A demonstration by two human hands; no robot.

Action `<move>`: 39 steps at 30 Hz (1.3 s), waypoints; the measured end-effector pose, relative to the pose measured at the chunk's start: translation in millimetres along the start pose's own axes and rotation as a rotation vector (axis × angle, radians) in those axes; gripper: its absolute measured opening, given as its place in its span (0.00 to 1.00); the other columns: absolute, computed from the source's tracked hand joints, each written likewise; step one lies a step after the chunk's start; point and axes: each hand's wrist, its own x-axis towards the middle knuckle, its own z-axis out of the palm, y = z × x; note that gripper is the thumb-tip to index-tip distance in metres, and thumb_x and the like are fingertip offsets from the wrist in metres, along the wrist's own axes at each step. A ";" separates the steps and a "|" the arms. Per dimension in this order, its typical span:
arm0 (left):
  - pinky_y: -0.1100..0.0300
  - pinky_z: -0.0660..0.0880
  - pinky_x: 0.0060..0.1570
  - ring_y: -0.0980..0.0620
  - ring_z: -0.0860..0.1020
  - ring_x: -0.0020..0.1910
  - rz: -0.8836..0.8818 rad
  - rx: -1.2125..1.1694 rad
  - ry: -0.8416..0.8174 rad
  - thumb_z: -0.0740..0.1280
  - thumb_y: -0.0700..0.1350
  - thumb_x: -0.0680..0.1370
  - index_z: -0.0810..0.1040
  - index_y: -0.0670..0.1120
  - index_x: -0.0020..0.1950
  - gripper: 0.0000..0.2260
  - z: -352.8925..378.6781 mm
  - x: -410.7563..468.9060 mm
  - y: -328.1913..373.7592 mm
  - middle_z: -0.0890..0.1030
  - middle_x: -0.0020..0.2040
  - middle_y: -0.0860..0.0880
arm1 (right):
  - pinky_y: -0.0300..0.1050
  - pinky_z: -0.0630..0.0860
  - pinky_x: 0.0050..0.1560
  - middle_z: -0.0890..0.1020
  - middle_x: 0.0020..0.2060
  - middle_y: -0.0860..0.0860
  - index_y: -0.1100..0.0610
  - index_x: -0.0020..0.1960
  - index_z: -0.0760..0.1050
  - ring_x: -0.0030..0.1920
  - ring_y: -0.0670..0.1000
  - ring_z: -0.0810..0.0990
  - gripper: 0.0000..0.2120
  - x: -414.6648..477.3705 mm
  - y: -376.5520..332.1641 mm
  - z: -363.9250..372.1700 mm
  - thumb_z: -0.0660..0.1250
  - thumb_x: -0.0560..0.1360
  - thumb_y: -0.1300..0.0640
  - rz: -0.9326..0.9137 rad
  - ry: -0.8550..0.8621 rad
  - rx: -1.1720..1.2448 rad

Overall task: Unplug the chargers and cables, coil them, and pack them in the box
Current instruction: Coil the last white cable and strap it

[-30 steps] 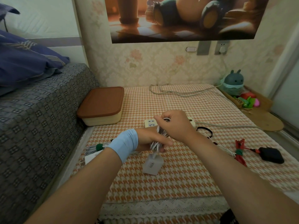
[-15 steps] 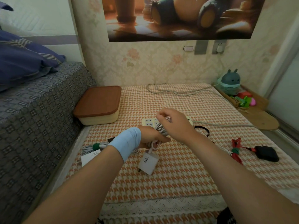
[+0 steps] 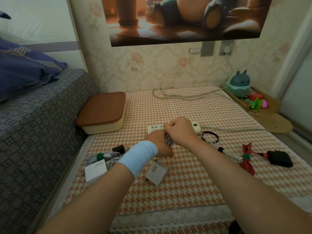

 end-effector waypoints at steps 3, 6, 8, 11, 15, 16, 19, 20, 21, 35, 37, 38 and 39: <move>0.56 0.81 0.41 0.50 0.82 0.37 -0.124 -0.146 -0.121 0.77 0.51 0.70 0.80 0.42 0.52 0.17 1.0 9.7 -4.9 0.83 0.42 0.46 | 0.43 0.64 0.32 0.63 0.23 0.53 0.58 0.29 0.62 0.26 0.52 0.62 0.25 -0.8 -1.0 -2.2 0.66 0.81 0.51 0.009 -0.042 -0.015; 0.53 0.81 0.43 0.46 0.78 0.36 -0.142 -0.255 -0.174 0.75 0.55 0.72 0.79 0.41 0.47 0.17 -0.3 18.2 -10.3 0.82 0.39 0.44 | 0.48 0.68 0.35 0.70 0.31 0.52 0.61 0.45 0.73 0.29 0.54 0.69 0.25 -2.9 2.8 -12.4 0.59 0.82 0.39 0.100 -0.149 0.094; 0.55 0.79 0.40 0.45 0.77 0.36 -0.148 -0.294 -0.173 0.74 0.56 0.72 0.77 0.42 0.42 0.18 1.7 21.9 -15.1 0.80 0.36 0.44 | 0.49 0.73 0.39 0.76 0.42 0.50 0.53 0.58 0.71 0.38 0.53 0.78 0.23 -1.6 11.8 -23.6 0.53 0.82 0.35 0.194 -0.164 0.135; 0.52 0.80 0.44 0.46 0.78 0.33 -0.168 -0.451 -0.150 0.74 0.57 0.72 0.76 0.42 0.41 0.18 4.2 29.2 -22.9 0.80 0.35 0.44 | 0.44 0.67 0.34 0.76 0.38 0.48 0.53 0.46 0.73 0.36 0.48 0.74 0.14 4.9 42.8 -46.8 0.57 0.84 0.47 0.142 0.033 -0.229; 0.50 0.78 0.43 0.49 0.73 0.27 -0.154 -0.856 -0.177 0.73 0.49 0.75 0.78 0.39 0.47 0.14 8.7 33.1 -24.2 0.76 0.32 0.46 | 0.44 0.71 0.34 0.81 0.39 0.54 0.57 0.42 0.79 0.40 0.54 0.78 0.15 12.9 84.9 -65.2 0.60 0.81 0.53 0.328 0.001 -0.608; 0.52 0.77 0.40 0.50 0.72 0.26 -0.152 -0.940 -0.203 0.72 0.47 0.76 0.78 0.39 0.47 0.12 8.9 31.8 -22.2 0.75 0.31 0.47 | 0.44 0.70 0.34 0.80 0.39 0.53 0.56 0.42 0.79 0.41 0.54 0.78 0.16 11.7 89.5 -65.3 0.59 0.82 0.51 0.350 -0.081 -0.636; 0.55 0.75 0.34 0.51 0.70 0.26 -0.144 -1.084 -0.274 0.70 0.46 0.78 0.77 0.40 0.43 0.10 9.3 28.9 -19.4 0.72 0.31 0.47 | 0.44 0.65 0.32 0.76 0.36 0.50 0.55 0.41 0.74 0.37 0.51 0.74 0.16 8.2 95.1 -59.3 0.59 0.82 0.46 0.361 -0.278 -0.612; 0.56 0.75 0.33 0.51 0.70 0.26 -0.136 -1.106 -0.294 0.69 0.46 0.78 0.76 0.41 0.42 0.10 9.1 28.1 -20.0 0.72 0.31 0.47 | 0.45 0.64 0.32 0.76 0.37 0.50 0.55 0.43 0.73 0.37 0.51 0.74 0.16 8.0 96.2 -57.5 0.59 0.83 0.46 0.366 -0.288 -0.598; 0.56 0.75 0.33 0.51 0.70 0.26 -0.124 -1.118 -0.306 0.69 0.47 0.78 0.76 0.41 0.41 0.11 8.8 27.8 -21.2 0.72 0.32 0.47 | 0.45 0.65 0.32 0.76 0.37 0.51 0.55 0.45 0.74 0.36 0.51 0.74 0.15 9.0 96.3 -55.9 0.59 0.83 0.47 0.365 -0.279 -0.582; 0.63 0.70 0.24 0.53 0.72 0.27 -0.053 -1.315 -0.166 0.68 0.49 0.74 0.81 0.41 0.59 0.17 0.4 3.4 -65.9 0.82 0.59 0.49 | 0.38 0.78 0.34 0.84 0.47 0.49 0.51 0.55 0.83 0.28 0.47 0.78 0.10 -4.3 27.2 -49.9 0.71 0.78 0.64 0.092 -0.119 0.177; 0.63 0.70 0.23 0.52 0.73 0.26 -0.049 -1.324 -0.092 0.68 0.47 0.77 0.79 0.43 0.62 0.15 -1.2 2.1 -67.7 0.83 0.58 0.50 | 0.41 0.75 0.29 0.85 0.46 0.52 0.51 0.60 0.80 0.26 0.47 0.75 0.14 -8.8 11.9 -46.1 0.71 0.77 0.65 0.159 -0.217 0.398; 0.63 0.70 0.22 0.52 0.73 0.26 -0.046 -1.334 -0.064 0.66 0.46 0.79 0.78 0.44 0.63 0.14 -2.0 1.6 -67.5 0.83 0.59 0.51 | 0.40 0.71 0.27 0.85 0.45 0.51 0.52 0.61 0.80 0.26 0.46 0.73 0.15 -9.9 6.7 -43.8 0.71 0.77 0.65 0.186 -0.258 0.457; 0.64 0.69 0.22 0.52 0.74 0.26 -0.039 -1.342 -0.045 0.66 0.45 0.79 0.78 0.46 0.63 0.13 -2.8 1.2 -67.3 0.82 0.60 0.51 | 0.39 0.67 0.26 0.85 0.44 0.51 0.53 0.61 0.80 0.26 0.45 0.71 0.14 -10.3 3.1 -41.4 0.71 0.77 0.65 0.204 -0.293 0.495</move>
